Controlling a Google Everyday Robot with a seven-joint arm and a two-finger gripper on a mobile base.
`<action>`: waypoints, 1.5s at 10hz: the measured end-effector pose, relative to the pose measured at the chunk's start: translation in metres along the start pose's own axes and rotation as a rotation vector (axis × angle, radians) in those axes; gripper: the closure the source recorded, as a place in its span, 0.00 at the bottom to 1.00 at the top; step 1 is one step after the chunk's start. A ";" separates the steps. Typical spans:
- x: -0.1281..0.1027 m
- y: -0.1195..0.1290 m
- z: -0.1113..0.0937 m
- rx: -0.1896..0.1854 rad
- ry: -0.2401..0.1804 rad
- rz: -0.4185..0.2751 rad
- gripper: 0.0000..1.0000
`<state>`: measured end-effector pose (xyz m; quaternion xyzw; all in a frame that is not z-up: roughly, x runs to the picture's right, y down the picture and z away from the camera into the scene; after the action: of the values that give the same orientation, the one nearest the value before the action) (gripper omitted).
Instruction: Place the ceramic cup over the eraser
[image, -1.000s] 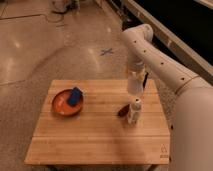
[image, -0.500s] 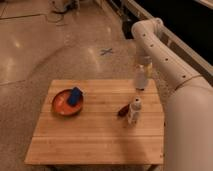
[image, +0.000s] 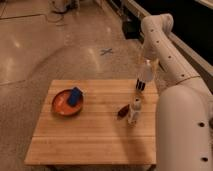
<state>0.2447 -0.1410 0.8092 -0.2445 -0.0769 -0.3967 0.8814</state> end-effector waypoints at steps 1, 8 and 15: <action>0.005 -0.002 -0.001 0.010 0.006 0.004 1.00; 0.034 -0.016 0.015 0.067 0.041 0.045 1.00; 0.031 -0.017 0.043 0.056 0.020 0.041 1.00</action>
<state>0.2554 -0.1505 0.8629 -0.2174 -0.0739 -0.3786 0.8966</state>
